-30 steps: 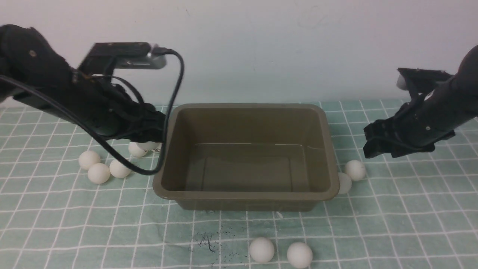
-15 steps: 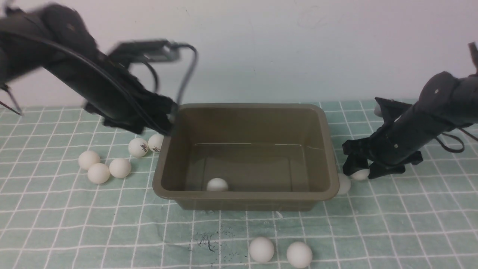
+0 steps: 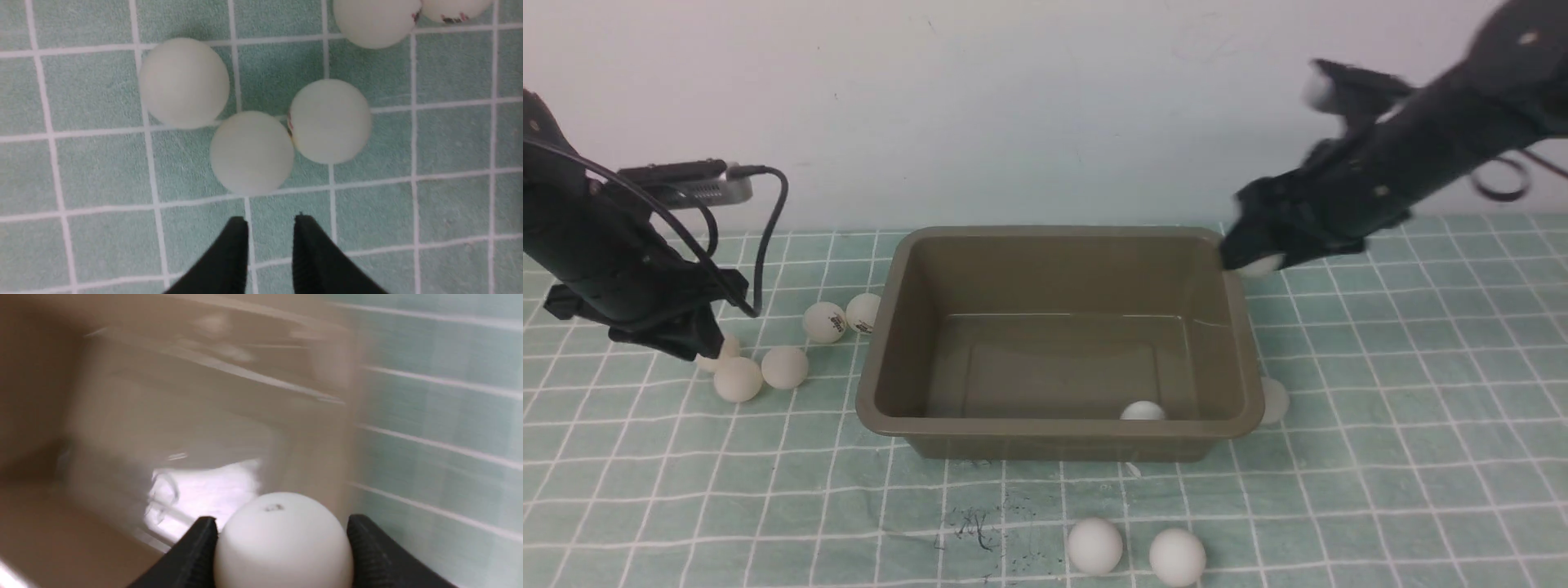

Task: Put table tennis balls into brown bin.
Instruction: 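Release the ping pong ball into the bin and lift the gripper away, then reach for and grasp a ping pong ball on the table beside the basket, then drop the ball into the bin, then reach for and grasp a ping pong ball on the table, then release the ping pong ball into the bin and lift the gripper away, then reach for and grasp a ping pong ball on the table beside the basket, then drop the ball into the bin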

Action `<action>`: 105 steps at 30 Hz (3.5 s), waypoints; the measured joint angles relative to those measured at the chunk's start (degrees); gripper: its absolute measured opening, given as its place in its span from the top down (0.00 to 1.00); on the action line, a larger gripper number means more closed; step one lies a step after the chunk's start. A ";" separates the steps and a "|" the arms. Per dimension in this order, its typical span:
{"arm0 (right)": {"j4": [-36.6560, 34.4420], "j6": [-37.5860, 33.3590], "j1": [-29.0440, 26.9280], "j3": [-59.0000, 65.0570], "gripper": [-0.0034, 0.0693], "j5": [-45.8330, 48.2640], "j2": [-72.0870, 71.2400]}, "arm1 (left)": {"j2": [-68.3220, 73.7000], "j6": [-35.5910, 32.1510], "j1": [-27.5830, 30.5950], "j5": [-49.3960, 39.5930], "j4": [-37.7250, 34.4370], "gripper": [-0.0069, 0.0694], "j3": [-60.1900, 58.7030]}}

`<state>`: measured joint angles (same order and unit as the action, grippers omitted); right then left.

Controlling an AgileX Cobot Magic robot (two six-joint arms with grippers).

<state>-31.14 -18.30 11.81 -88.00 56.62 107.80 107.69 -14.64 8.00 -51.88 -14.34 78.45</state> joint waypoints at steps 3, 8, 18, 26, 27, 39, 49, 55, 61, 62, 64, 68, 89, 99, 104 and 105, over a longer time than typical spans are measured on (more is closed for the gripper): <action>-0.43 -1.29 3.54 -0.17 0.42 -1.97 0.86 | 2.38 -0.12 0.00 1.61 -0.19 0.43 0.00; -0.18 -1.72 4.42 -1.61 0.13 -2.04 0.91 | 6.27 0.20 0.00 5.08 -0.95 0.21 0.00; 10.18 3.86 4.42 -2.41 0.40 8.82 -7.94 | 9.29 0.22 0.00 5.23 -2.37 0.46 0.06; 27.46 14.34 3.95 7.05 0.80 13.32 -12.09 | -0.96 0.70 -0.34 -4.26 -3.08 0.46 0.06; 28.21 14.79 3.67 9.23 0.80 12.12 -11.95 | -2.70 0.70 -0.72 -4.81 -3.62 0.46 0.06; 16.92 12.45 0.22 15.63 0.22 -6.54 0.45 | -5.49 -2.35 -17.71 1.05 -12.34 0.42 0.06; 11.32 9.05 0.20 15.32 0.38 -11.44 5.77 | -2.90 0.70 -19.47 3.39 -7.90 0.20 1.96; 12.96 9.85 -3.79 13.74 0.45 -5.10 4.46 | -6.76 8.84 -8.53 -0.19 7.89 0.81 5.91; 7.59 8.78 -3.14 8.99 0.45 1.34 -6.57 | -4.18 5.22 -0.74 -0.30 10.47 0.89 6.15; 6.54 7.09 -1.50 8.07 0.45 0.54 -7.54 | -3.33 4.40 -0.42 -0.17 10.36 0.88 6.15; 5.11 4.62 1.97 6.23 0.45 -1.64 -7.95 | -0.64 3.33 -0.15 0.86 10.24 0.79 6.15; 4.41 3.46 6.01 3.01 0.39 -3.45 -6.09 | 3.06 2.98 -0.11 3.46 9.68 0.60 6.15; 11.02 10.88 11.05 24.09 0.83 4.95 -20.72 | 9.60 2.86 -0.34 -1.04 5.41 0.45 12.61; 12.29 6.69 21.14 31.38 0.27 -11.81 -11.63 | 4.01 -9.24 -12.51 -7.77 -9.29 0.45 17.17; 12.97 6.69 21.40 31.38 0.17 -13.17 -6.34 | 7.89 -9.16 -17.71 -7.78 -9.29 0.27 17.17; 12.97 6.69 21.40 31.32 0.17 -13.32 -5.59 | 8.24 -8.82 -18.06 -7.78 -9.29 0.24 17.17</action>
<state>-18.17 -11.61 33.21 -56.68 43.30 102.21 115.93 -23.46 -10.05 -59.66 -23.63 95.62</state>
